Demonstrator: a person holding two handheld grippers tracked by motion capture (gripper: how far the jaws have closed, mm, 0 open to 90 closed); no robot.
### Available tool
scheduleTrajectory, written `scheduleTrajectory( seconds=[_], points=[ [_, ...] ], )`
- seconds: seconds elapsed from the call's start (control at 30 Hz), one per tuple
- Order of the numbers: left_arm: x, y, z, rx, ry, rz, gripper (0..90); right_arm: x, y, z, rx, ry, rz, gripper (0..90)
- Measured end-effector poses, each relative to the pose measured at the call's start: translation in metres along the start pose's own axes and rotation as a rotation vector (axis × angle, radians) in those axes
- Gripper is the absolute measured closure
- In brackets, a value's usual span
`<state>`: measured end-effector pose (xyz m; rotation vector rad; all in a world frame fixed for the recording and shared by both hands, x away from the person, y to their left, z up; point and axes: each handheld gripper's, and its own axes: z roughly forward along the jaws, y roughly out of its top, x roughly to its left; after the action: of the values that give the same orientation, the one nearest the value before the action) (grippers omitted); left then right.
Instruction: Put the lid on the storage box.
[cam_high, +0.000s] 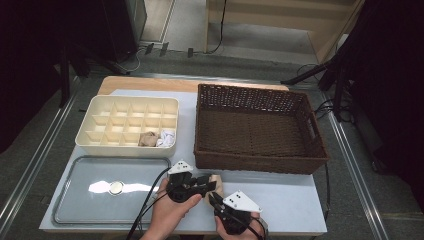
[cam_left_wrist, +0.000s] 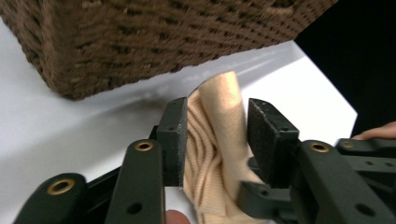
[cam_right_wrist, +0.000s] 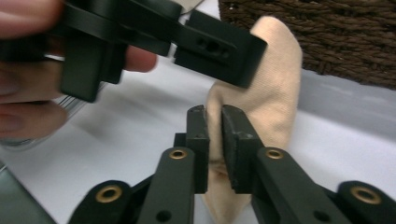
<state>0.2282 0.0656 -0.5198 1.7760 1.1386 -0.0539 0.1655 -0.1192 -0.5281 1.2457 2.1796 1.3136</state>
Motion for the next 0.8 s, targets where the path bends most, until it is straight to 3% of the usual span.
scheduleTrajectory(
  seconds=[0.17,0.3,0.37,0.5,0.53,0.8],
  points=[
    [0.006,-0.003,-0.001,0.011,0.007,-0.002,61.9,0.001,-0.001,-0.015,-0.003,0.057,0.004,80.2],
    [0.009,-0.006,-0.003,0.016,0.001,-0.012,61.0,-0.004,0.003,-0.028,-0.071,0.035,0.046,87.0],
    [0.01,-0.006,-0.002,0.02,0.003,-0.023,60.0,-0.005,0.004,-0.023,-0.064,0.022,0.041,87.7],
    [0.009,-0.008,0.0,0.032,-0.004,-0.026,58.4,-0.001,-0.004,-0.004,0.003,0.015,0.017,89.2],
    [0.009,-0.008,0.001,0.036,-0.004,-0.025,57.8,-0.001,-0.005,-0.002,-0.006,0.016,0.024,89.9],
    [0.01,-0.013,0.005,0.046,-0.007,-0.063,51.1,-0.005,-0.006,-0.006,0.004,0.022,0.022,89.8]
  ],
)
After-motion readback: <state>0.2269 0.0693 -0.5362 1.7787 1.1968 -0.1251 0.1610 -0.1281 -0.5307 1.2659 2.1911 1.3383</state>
